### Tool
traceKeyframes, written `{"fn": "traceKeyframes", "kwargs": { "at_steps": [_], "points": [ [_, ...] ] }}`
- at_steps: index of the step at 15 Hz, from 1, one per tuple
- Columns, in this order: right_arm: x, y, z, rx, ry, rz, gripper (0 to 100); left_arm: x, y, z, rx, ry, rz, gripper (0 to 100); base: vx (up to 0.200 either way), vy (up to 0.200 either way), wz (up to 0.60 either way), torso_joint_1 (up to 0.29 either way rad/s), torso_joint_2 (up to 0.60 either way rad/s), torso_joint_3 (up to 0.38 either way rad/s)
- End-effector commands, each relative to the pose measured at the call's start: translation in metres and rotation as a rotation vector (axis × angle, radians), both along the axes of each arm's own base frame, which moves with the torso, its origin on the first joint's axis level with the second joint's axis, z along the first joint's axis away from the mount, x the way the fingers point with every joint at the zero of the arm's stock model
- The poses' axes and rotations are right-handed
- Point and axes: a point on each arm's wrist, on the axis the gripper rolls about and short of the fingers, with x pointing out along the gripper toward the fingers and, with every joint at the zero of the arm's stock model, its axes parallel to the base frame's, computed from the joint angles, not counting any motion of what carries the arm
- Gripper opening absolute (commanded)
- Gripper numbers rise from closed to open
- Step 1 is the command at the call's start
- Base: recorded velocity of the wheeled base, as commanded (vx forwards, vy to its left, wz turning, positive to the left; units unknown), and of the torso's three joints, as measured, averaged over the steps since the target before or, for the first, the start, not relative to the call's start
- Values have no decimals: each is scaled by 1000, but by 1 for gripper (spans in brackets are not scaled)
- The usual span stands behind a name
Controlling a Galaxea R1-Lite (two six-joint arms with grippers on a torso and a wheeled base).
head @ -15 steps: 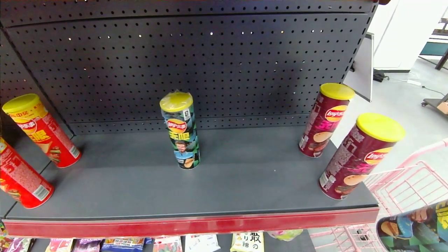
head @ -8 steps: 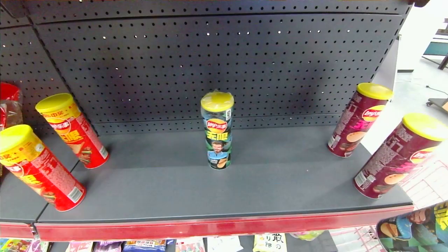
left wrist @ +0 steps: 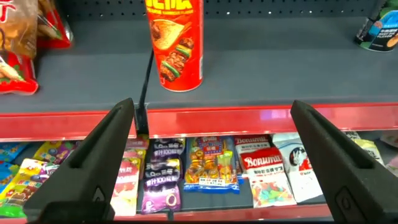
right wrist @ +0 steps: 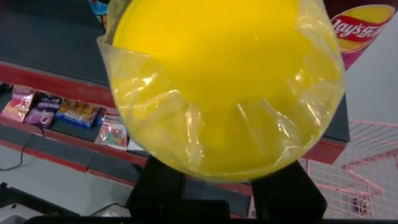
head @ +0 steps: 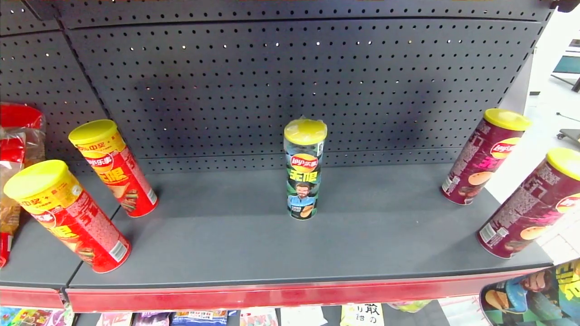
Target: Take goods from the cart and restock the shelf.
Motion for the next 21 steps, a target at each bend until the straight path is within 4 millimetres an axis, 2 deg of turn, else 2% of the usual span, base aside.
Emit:
{"fn": "traceKeyframes", "kwargs": {
  "at_steps": [1,2,12,13,17,18,19,20,21],
  "points": [
    [2,0,2,-1,5,2,0,0,0,0,0,0,1,100,200,0,0,-12,2,2],
    [2,0,2,0,5,7,0,0,0,0,0,1,1,100,200,0,0,-17,-7,2],
    [9,2,5,0,30,111,0,3,0,1,2,43,-24,100,0,0,0,0,0,0],
    [13,3,8,1,36,127,0,3,-1,1,5,38,-71,100,0,0,0,0,0,0],
    [30,4,22,-1,11,151,0,2,-1,5,6,15,-81,100,0,0,0,0,0,0],
    [32,5,26,-2,6,153,0,0,-1,41,-26,-49,-93,100,0,0,0,0,0,0],
    [34,5,29,-5,0,159,0,11,-1,84,-107,-23,-106,100,0,0,0,0,0,0],
    [35,5,30,-6,4,161,0,21,-2,109,-173,-12,-117,100,0,0,0,0,0,0],
    [37,5,28,-11,15,166,0,35,-5,135,-121,-2,-271,100,0,0,0,0,0,0]
  ]
}}
